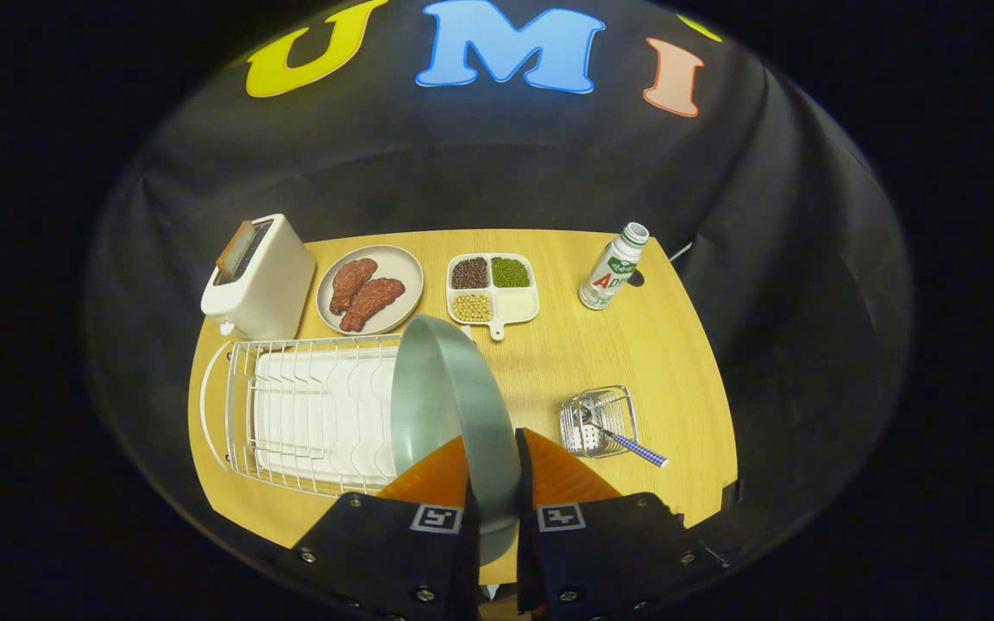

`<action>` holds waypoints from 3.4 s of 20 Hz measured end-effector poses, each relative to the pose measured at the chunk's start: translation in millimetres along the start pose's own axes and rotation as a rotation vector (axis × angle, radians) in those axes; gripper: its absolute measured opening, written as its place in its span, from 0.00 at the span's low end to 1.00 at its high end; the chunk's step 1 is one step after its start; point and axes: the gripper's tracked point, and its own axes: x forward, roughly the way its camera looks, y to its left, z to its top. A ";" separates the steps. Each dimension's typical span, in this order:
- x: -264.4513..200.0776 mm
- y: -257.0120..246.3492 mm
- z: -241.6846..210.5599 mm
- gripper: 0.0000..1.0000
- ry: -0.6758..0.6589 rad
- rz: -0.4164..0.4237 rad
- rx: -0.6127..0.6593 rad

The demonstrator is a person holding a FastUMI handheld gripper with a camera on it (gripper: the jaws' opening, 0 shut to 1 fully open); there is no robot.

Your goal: Take the plate from the dish rack, then take the spoon from the basket and place it into the plate.

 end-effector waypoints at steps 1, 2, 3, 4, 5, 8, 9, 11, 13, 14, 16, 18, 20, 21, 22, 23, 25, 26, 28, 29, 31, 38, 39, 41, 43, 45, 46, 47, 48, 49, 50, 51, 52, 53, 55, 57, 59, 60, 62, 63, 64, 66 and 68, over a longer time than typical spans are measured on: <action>-3.3 -4.3 -3.7 0.17 -0.004 0.030 0.005; -6.8 -7.4 -10.7 0.17 -0.001 0.072 0.018; -8.1 -10.3 -17.2 0.17 0.005 0.114 0.037; -7.8 -13.7 -23.2 0.17 0.011 0.152 0.058; -6.7 -17.3 -27.7 0.17 0.016 0.180 0.077; -10.7 -24.3 -44.3 0.17 0.020 0.259 0.088; -11.0 -23.8 -51.1 0.17 0.024 0.295 0.091; -11.6 -25.5 -71.1 0.17 0.034 0.374 0.083; -4.9 -32.9 -95.4 0.17 0.029 0.429 0.069; 0.3 -36.7 -110.9 0.17 0.031 0.450 0.057; 12.6 -43.5 -142.7 0.17 0.053 0.488 0.042; 22.6 -46.3 -169.9 0.17 0.087 0.534 0.064; 38.9 -48.1 -191.8 0.17 0.126 0.570 0.111; 46.7 -48.0 -199.8 0.17 0.144 0.588 0.141; 55.2 -46.5 -207.1 0.17 0.159 0.609 0.170; 61.4 -45.8 -211.9 0.17 0.172 0.628 0.199; 80.0 -44.0 -222.7 0.17 0.206 0.640 0.225; 85.4 -44.2 -232.2 0.17 0.220 0.641 0.225; 93.1 -44.1 -244.0 0.17 0.238 0.652 0.239; 96.7 -41.7 -246.9 0.17 0.249 0.673 0.263; 103.7 -33.3 -253.6 0.17 0.269 0.719 0.311; 130.6 -19.1 -269.9 0.19 0.285 0.766 0.391; 130.6 -22.8 -267.0 0.19 0.269 0.770 0.402; 135.6 -32.0 -260.2 0.21 0.192 0.721 0.372; 135.6 -52.7 -248.0 0.37 0.095 0.646 0.297; 125.0 -66.7 -231.1 0.51 -0.017 0.617 0.245; 120.7 -79.5 -220.1 0.79 -0.078 0.576 0.214; 116.3 -93.1 -209.6 0.86 -0.139 0.534 0.184; 108.8 -103.2 -199.8 0.87 -0.200 0.503 0.163; 100.0 -112.7 -188.0 0.87 -0.262 0.482 0.152; 89.8 -120.9 -176.9 0.87 -0.319 0.469 0.146; 81.9 -127.6 -166.7 0.87 -0.371 0.459 0.139; 73.7 -136.7 -157.1 0.87 -0.428 0.444 0.131; 67.1 -146.0 -146.1 0.87 -0.490 0.423 0.122; 52.5 -163.3 -129.2 0.87 -0.604 0.379 0.100; 43.7 -179.4 -118.7 0.87 -0.677 0.336 0.089; 42.1 -188.1 -110.6 0.87 -0.744 0.307 0.071; 41.6 -189.9 -104.1 0.87 -0.790 0.297 0.061; 45.6 -191.7 -91.8 0.87 -0.869 0.278 0.034; 50.7 -190.7 -86.0 0.87 -0.890 0.265 0.020; 59.3 -192.6 -83.2 0.87 -0.899 0.241 0.006; 69.7 -190.4 -75.8 0.87 -0.923 0.227 -0.022; 84.9 -185.4 -69.8 0.87 -0.931 0.227 -0.043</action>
